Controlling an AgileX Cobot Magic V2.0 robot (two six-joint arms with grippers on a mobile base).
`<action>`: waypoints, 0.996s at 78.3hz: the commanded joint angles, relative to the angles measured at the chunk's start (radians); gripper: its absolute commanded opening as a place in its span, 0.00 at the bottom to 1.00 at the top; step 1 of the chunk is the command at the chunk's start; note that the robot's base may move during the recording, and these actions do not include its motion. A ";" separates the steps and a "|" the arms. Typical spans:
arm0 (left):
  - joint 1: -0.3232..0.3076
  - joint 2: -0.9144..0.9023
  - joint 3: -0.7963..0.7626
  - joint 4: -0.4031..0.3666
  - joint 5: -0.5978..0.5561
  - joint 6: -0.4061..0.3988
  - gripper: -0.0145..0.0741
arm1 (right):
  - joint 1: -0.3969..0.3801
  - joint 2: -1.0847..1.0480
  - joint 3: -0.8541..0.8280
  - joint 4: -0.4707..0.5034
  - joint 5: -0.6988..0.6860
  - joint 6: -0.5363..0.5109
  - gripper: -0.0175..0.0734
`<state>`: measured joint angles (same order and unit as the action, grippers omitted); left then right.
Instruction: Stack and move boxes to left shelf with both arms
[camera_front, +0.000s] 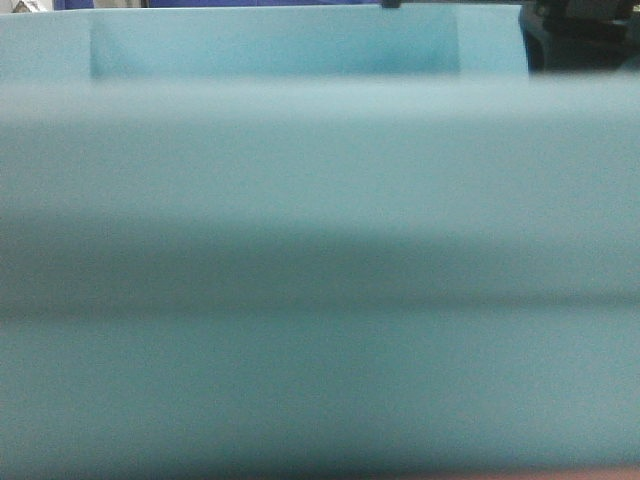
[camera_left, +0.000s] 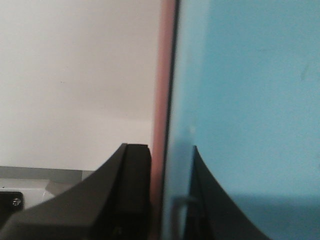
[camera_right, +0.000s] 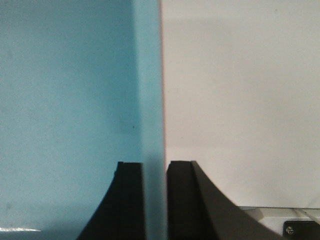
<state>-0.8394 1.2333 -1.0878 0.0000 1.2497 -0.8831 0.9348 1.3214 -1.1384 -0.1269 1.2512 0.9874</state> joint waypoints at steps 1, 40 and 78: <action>-0.012 -0.032 -0.030 -0.011 0.068 -0.016 0.16 | 0.001 -0.041 -0.010 -0.039 0.008 0.013 0.25; -0.012 -0.032 -0.030 -0.011 0.068 -0.016 0.16 | 0.001 -0.041 0.009 -0.039 0.007 0.015 0.25; -0.012 -0.028 -0.022 0.000 0.068 -0.016 0.16 | 0.001 -0.041 0.007 -0.039 0.007 0.015 0.25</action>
<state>-0.8394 1.2333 -1.0856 0.0000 1.2455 -0.8831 0.9353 1.3157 -1.1014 -0.1190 1.2296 0.9954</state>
